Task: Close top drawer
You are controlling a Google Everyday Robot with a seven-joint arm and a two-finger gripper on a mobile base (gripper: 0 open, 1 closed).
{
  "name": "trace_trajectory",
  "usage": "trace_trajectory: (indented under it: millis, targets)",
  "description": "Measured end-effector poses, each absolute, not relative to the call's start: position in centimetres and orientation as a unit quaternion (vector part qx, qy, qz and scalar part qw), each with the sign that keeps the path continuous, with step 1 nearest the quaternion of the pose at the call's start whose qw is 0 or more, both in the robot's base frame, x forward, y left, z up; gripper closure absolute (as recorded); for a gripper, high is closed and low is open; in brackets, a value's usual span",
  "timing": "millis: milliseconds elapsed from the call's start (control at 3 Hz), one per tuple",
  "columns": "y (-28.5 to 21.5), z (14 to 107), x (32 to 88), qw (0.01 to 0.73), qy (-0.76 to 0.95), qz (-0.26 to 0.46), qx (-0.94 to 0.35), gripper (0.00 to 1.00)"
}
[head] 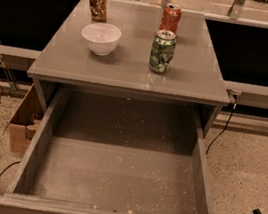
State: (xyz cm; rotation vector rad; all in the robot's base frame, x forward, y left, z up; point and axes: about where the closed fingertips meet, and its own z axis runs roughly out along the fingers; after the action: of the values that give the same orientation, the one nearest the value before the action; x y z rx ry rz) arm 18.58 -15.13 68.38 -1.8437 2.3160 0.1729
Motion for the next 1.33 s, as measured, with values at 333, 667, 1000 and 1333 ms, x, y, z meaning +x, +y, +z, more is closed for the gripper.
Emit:
trace_trajectory:
  millis: [333, 667, 1000, 1333]
  targets:
    - [-13.4, 62.6, 19.8, 0.080, 0.765, 0.070, -0.635, 1.00]
    - [-12.9, 58.0, 22.2, 0.080, 0.761, 0.082, -0.639, 1.00]
    - [-12.9, 54.2, 25.1, 0.081, 0.761, 0.099, -0.636, 1.00]
    - [-13.3, 54.1, 30.1, 0.100, 0.756, 0.092, -0.641, 1.00]
